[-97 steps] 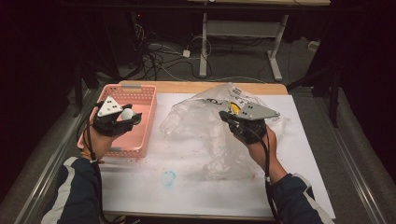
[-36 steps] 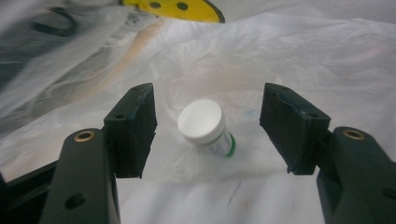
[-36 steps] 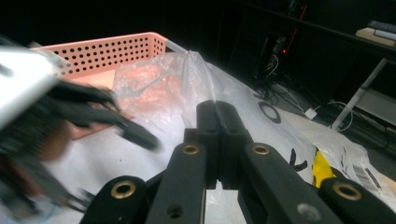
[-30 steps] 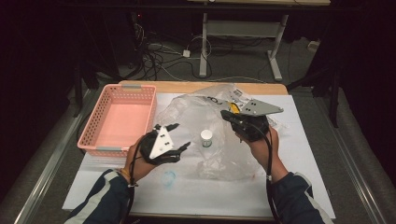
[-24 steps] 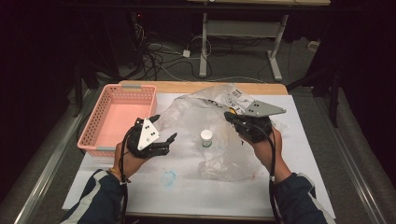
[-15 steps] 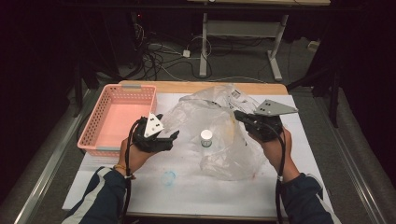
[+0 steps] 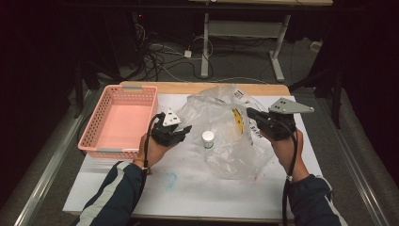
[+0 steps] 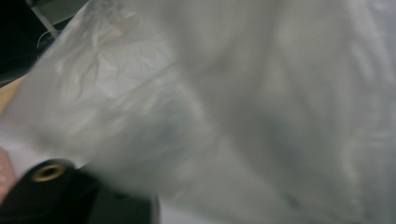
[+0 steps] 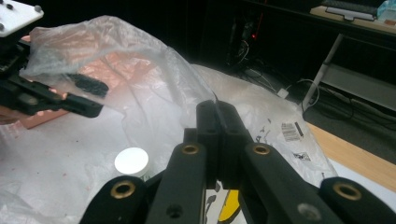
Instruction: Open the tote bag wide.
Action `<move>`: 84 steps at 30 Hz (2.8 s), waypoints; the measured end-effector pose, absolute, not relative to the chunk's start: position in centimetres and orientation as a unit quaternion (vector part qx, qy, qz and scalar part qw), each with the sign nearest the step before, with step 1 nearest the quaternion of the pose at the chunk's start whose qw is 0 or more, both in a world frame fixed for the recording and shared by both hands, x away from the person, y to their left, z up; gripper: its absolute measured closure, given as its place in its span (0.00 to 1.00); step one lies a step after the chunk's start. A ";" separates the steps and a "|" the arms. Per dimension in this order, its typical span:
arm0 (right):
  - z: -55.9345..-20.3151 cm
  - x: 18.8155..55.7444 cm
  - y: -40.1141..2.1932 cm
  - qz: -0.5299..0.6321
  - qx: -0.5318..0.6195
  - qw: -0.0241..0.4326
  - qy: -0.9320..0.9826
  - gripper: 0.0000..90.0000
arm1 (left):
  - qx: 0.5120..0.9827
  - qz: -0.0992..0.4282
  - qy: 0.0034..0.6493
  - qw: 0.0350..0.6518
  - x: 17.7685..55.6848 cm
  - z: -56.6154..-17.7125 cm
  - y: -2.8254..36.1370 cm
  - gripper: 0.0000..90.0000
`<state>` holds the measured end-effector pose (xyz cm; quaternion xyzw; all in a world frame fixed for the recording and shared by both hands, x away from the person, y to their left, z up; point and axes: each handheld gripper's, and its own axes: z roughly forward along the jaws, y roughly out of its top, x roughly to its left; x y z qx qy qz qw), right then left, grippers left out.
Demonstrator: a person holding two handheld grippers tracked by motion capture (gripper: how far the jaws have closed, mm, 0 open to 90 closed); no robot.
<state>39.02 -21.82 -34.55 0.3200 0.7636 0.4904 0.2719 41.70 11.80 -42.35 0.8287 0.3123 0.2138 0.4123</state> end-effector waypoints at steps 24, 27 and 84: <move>-39.1 31.5 -19.5 0.456 0.223 0.238 0.828 0.28 | 0.811 0.226 0.299 0.449 41.1 -42.2 12.7 0.97; -40.3 30.6 -19.2 0.428 0.210 0.228 0.849 0.23 | 0.805 0.234 0.292 0.459 40.4 -41.4 13.1 0.97; -38.7 30.3 -19.5 0.456 0.184 0.266 0.829 1.00 | 0.795 0.262 0.293 0.463 39.4 -39.3 14.5 0.97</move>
